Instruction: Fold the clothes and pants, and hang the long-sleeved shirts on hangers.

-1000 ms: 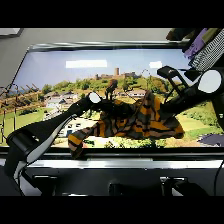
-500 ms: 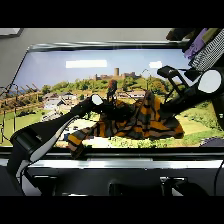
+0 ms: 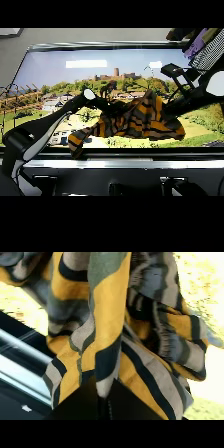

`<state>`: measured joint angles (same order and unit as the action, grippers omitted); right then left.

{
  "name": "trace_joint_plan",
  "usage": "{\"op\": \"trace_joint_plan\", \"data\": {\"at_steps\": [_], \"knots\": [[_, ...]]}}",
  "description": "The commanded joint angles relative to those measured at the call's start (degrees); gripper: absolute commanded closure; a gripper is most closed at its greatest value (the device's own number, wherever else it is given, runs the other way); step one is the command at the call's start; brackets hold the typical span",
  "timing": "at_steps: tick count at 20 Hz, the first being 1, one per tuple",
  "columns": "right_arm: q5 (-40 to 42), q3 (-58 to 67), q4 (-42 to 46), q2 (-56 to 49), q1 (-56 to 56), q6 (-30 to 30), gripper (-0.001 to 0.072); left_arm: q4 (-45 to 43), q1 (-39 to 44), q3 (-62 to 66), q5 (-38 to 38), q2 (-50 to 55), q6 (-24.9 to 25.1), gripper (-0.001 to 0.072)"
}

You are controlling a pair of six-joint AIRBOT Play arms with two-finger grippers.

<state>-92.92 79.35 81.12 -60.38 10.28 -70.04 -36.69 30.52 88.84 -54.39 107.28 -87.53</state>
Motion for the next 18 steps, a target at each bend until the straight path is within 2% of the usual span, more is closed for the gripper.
{"op": "trace_joint_plan", "data": {"at_steps": [1, 3, 6, 11, 18], "knots": [[-2.97, 0.04, -4.31, 2.78, 1.79, -0.83, 0.0695, -5.68, -3.63, 0.07, -1.75, -4.17, -1.03, 0.0687], [-5.31, 0.02, -2.8, 2.99, 6.38, -1.38, 0.0695, -5.99, -4.48, 0.24, -1.77, -5.35, -1.03, 0.0687], [-6.19, 0.04, 3.58, 3.02, 11.72, -7.98, 0.0695, -7.39, -5.11, 0.33, -2.84, -5.64, -1.66, 0.0687], [-10.97, 0.04, 3.61, 4.79, 12.76, -11.28, 0.0695, -9.66, -5.18, 0.33, -2.71, -5.64, -1.64, 0.0687], [-11.87, 0.04, 0.9, 12.59, 12.76, -16.02, 0.0695, -11.58, -4.94, 0.33, -2.56, -5.51, -1.62, 0.0687]]}}
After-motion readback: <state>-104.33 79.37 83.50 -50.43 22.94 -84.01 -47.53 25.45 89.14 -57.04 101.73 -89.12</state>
